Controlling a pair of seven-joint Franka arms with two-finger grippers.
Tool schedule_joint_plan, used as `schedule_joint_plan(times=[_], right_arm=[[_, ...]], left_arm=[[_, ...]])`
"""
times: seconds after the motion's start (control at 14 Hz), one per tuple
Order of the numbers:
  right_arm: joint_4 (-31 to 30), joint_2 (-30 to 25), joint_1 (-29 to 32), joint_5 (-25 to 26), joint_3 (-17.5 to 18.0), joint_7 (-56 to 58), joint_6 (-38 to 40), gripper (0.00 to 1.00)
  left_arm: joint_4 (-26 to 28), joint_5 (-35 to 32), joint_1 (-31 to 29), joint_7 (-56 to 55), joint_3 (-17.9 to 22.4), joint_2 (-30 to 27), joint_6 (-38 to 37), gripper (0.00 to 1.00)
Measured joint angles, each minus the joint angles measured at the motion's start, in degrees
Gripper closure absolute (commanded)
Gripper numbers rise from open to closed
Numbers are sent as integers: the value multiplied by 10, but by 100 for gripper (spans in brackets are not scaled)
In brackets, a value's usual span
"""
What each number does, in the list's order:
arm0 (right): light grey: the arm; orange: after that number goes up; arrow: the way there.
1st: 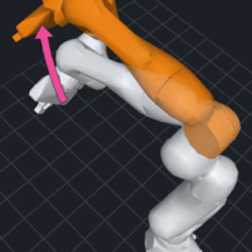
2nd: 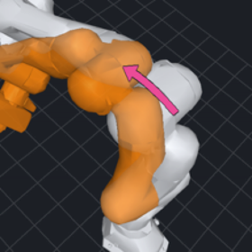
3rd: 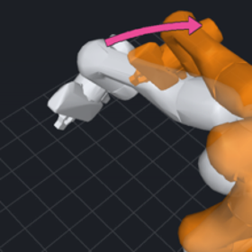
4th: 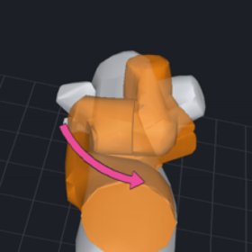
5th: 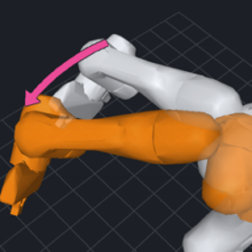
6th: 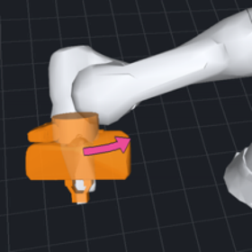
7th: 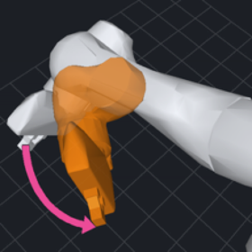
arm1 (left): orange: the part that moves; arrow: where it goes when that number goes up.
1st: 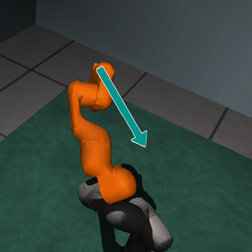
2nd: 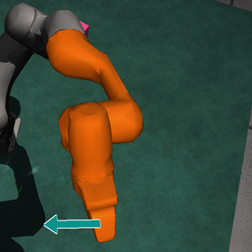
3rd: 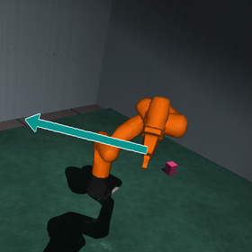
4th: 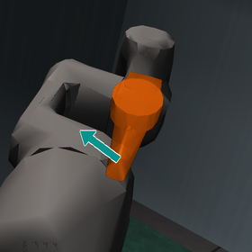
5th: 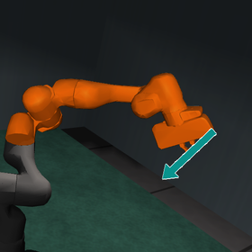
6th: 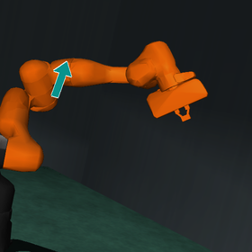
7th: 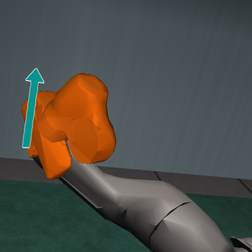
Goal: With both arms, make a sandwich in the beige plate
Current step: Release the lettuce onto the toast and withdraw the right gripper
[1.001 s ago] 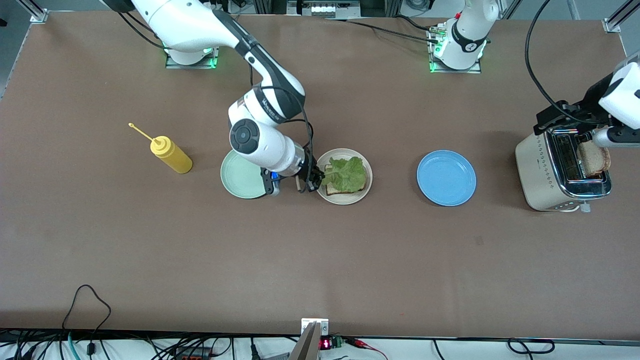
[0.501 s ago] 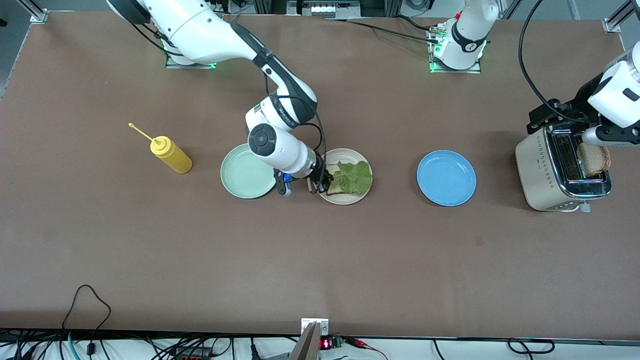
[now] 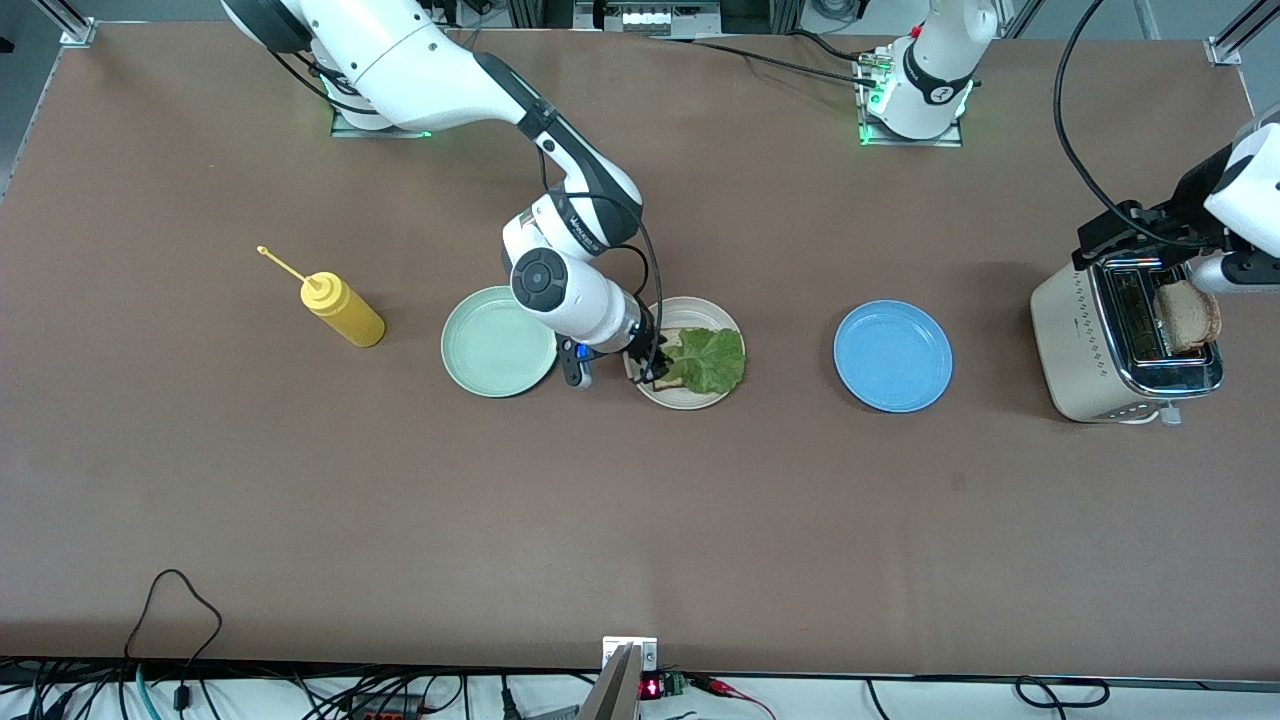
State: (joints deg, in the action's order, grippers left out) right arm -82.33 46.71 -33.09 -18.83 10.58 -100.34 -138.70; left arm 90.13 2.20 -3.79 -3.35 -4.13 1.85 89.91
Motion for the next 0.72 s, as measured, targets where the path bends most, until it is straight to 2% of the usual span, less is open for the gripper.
schedule_joint_plan(times=[0.07,0.36,0.72], right_arm=[[0,1,0,0,-1,0,0,0],[10,-10,0,1,-15,4,19,0],[12,-99,23,2,-53,106,157,0]], left_arm=[[0,0,0,-1,0,0,0,0],[0,0,-1,-1,1,0,-2,0],[1,-1,-12,-1,3,20,-6,0]])
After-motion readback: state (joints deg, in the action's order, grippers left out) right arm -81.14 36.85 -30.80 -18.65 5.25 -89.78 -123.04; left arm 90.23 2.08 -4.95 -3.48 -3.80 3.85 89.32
